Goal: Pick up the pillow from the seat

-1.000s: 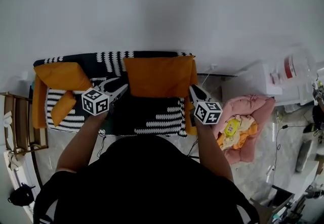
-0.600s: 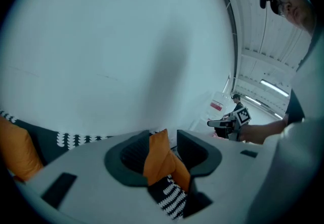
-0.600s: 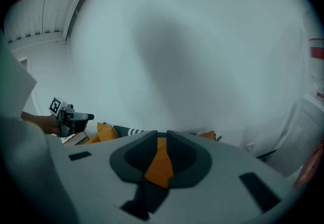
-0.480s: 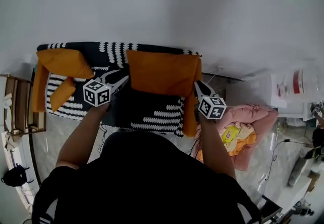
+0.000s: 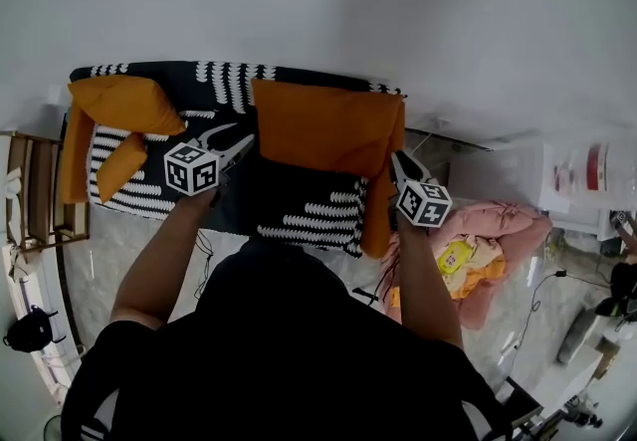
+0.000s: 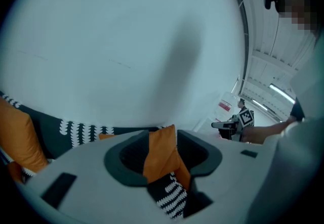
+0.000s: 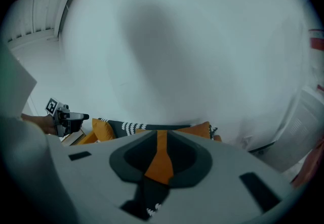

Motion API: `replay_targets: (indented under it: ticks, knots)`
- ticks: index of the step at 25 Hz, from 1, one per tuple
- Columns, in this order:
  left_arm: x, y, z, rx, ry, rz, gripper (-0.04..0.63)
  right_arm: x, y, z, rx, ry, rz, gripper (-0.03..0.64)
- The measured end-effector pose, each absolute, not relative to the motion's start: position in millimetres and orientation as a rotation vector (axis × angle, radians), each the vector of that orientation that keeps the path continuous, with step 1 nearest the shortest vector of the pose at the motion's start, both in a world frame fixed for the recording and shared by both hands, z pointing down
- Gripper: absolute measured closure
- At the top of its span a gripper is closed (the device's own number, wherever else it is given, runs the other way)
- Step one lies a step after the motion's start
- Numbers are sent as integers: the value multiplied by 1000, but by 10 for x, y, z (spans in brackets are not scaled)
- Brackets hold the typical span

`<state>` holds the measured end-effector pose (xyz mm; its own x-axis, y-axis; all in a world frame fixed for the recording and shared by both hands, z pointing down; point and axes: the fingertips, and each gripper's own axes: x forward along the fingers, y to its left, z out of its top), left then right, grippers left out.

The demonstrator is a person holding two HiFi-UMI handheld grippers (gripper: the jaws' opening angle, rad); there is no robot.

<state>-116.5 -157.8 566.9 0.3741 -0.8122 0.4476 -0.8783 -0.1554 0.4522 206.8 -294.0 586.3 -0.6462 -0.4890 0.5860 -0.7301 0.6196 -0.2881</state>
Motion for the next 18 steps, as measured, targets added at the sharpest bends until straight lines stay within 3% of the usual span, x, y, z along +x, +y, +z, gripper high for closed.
replay_targets:
  ticks: [18]
  knots:
    - [-1535, -1854, 6364, 1877, -1441, 134, 411, 2072, -3313, 6341, 1072, -2288, 773, 541]
